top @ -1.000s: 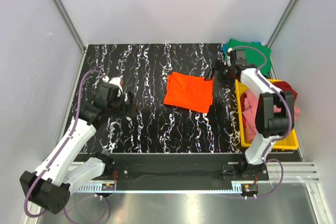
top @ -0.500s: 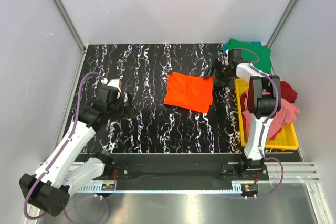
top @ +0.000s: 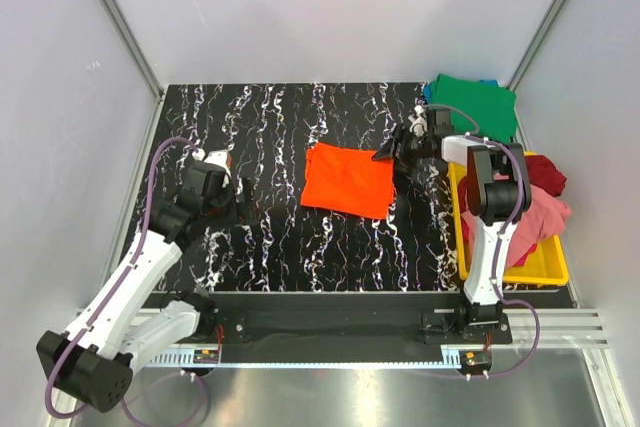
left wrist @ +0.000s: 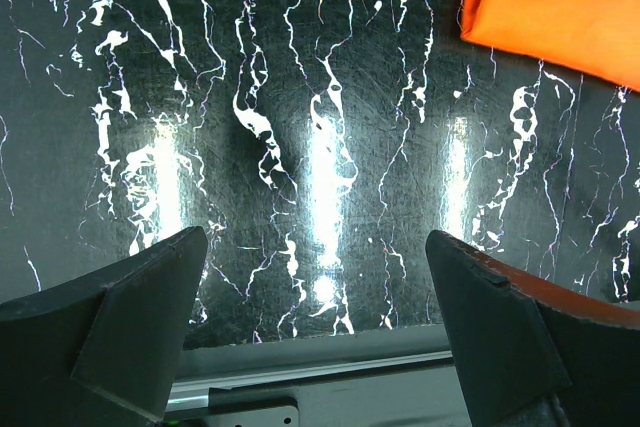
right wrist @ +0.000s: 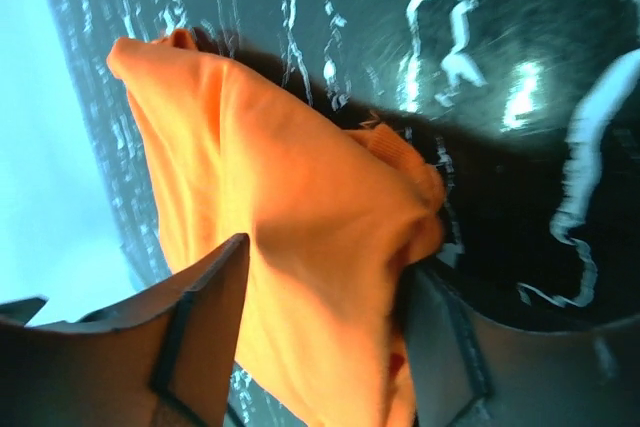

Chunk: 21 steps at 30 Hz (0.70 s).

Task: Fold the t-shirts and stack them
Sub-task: Neatly place the folded tshirt to the corner

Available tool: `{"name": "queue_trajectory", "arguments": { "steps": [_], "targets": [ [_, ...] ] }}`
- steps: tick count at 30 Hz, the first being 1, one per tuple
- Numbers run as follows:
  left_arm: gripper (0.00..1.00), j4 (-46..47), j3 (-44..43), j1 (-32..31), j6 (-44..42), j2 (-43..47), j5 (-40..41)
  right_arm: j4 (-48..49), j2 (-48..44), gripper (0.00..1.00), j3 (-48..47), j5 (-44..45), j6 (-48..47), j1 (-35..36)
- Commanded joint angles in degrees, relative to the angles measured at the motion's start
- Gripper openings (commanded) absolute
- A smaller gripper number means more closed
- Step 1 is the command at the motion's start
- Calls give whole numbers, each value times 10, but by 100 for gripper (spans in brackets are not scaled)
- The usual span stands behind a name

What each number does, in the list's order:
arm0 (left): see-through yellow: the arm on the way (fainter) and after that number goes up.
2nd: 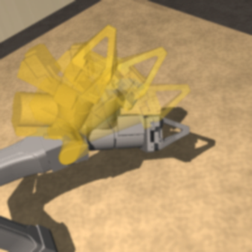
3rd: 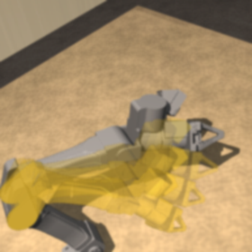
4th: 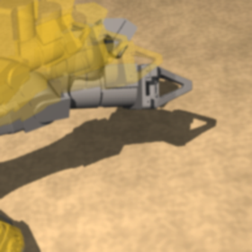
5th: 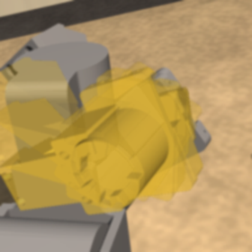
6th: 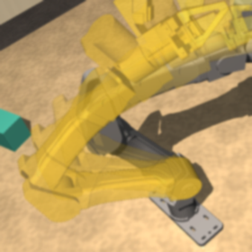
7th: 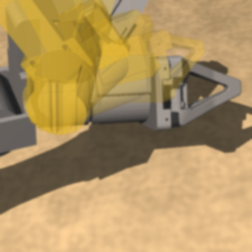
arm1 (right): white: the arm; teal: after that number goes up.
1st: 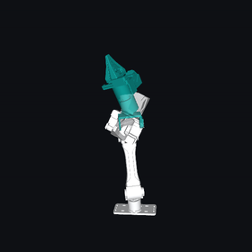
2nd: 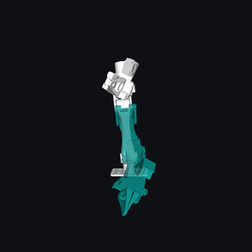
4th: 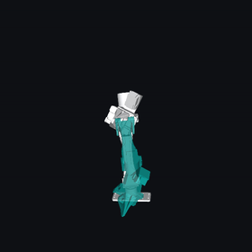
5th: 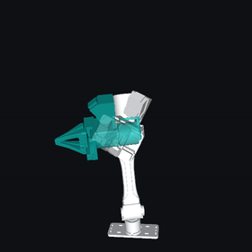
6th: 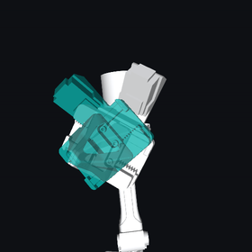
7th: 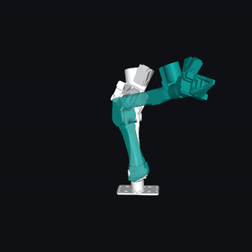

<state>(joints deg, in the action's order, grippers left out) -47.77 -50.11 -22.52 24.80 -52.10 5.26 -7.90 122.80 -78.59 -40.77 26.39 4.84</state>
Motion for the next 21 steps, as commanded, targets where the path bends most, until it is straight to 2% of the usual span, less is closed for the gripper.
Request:
{"name": "queue_trajectory", "arguments": {
  "steps": [1, 5, 6, 7, 8, 11, 14, 16, 21],
  "targets": [
    [98, 27, 2, 0, -11, 14, 16, -1, 44, 63, 34, -19, 8, 17],
    [98, 27, 4, 1, -10, 17, 19, 25, 51, 36, 34, -43, 14, 35],
    [98, 26, 3, 0, -10, 17, 19, 38, 54, 23, 34, -47, 16, 45],
    [98, 27, 3, 0, -10, 19, 20, 48, 55, 16, 34, -53, 25, 48],
    [98, 27, 3, 0, -10, 21, 21, 73, 56, 0, 37, -68, 34, 49],
    [98, 27, 3, 0, -9, 25, 25, 176, 57, 0, 62, -98, 89, 51],
    [98, 26, 4, 0, -9, 35, 27, 189, 29, 0, 68, -87, 104, 49],
    [98, 27, 4, 0, -8, 40, 28, 162, -9, 0, 52, -70, 87, 45],
    [98, 27, 3, 0, -8, 48, 29, -17, -81, 0, -42, 23, -19, 34]
  ]
}}
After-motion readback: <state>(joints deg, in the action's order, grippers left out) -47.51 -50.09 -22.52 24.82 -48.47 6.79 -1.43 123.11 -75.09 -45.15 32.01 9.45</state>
